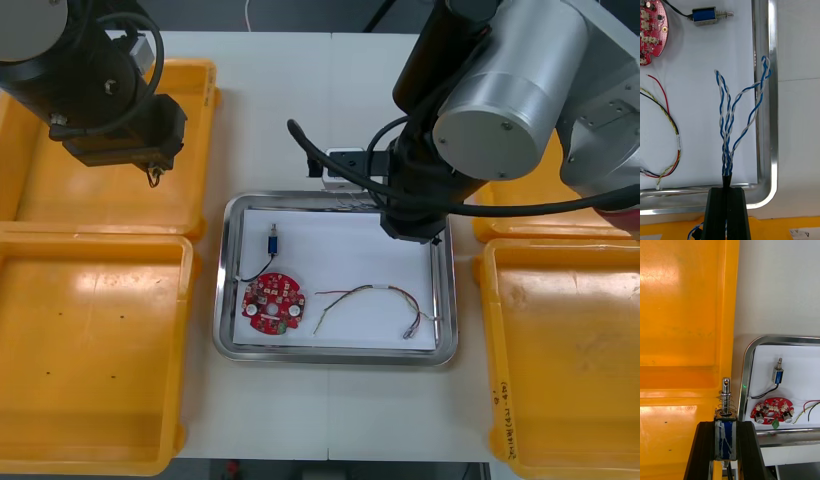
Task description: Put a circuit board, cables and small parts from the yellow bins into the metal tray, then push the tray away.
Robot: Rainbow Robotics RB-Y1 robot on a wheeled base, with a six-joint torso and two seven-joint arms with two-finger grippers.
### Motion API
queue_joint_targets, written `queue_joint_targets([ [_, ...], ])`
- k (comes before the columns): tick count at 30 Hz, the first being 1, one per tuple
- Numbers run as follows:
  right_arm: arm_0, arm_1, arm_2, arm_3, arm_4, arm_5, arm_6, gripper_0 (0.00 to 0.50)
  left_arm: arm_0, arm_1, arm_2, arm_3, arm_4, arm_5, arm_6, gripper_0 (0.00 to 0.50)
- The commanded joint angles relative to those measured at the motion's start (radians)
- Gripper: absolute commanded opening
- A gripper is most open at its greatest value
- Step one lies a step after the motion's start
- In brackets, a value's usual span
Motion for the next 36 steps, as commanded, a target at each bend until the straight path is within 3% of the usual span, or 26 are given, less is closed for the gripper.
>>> queue_joint_targets([
  [1,-0.001,0.018,0.029,0.036,-0.007,-0.039,0.023,0.0,0.005,0.015,0.021,-0.028,0.002,-0.009,-0.059,0.0],
  [10,-0.001,0.018,0.148,0.07,0.071,-0.127,0.023,0.0,0.006,0.013,0.021,-0.028,0.004,-0.009,-0.057,0.0],
  [36,-0.001,0.079,0.269,0.281,0.076,-0.318,0.032,0.0,0.006,0.015,0.021,-0.028,0.007,-0.009,-0.054,0.0],
])
